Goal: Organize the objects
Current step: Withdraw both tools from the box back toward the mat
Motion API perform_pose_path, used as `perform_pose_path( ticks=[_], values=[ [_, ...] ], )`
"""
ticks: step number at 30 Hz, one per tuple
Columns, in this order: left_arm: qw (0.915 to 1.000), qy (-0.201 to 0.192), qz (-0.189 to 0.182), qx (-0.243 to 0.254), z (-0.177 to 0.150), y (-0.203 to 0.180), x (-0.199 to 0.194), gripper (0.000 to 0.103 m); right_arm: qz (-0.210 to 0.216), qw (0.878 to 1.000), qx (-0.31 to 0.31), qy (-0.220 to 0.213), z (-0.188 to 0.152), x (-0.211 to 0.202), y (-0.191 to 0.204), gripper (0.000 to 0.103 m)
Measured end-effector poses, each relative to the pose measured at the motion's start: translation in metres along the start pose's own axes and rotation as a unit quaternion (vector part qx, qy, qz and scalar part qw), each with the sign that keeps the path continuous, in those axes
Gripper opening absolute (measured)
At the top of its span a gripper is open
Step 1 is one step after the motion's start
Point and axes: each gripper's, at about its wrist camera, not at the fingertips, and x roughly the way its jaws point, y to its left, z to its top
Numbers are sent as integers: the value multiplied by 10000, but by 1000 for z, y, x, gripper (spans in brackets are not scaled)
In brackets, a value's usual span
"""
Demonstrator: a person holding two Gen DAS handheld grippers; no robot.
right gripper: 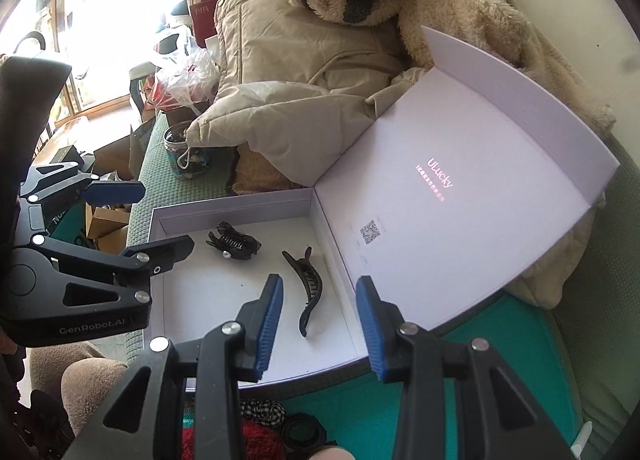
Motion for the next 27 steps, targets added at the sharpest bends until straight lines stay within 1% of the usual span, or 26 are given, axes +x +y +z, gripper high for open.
perform_pose_path(
  ticks=[6, 16, 21, 27],
  values=[
    [9999, -104, -24, 23, -15, -10, -30, 66, -67, 9999, -21, -126, -11, -29, 6, 38],
    [9997, -212, -130, 22, -50, -32, -71, 67, -175, 9995, 68, -245, -43, -74, 13, 38],
    [9996, -207, -167, 8, -73, -41, -84, 68, -169, 9995, 167, -224, -64, -87, 17, 38],
    [9998, -143, -167, 30, -101, -52, -92, 69, -223, 9993, 268, -138, -91, -94, 23, 38]
  ],
)
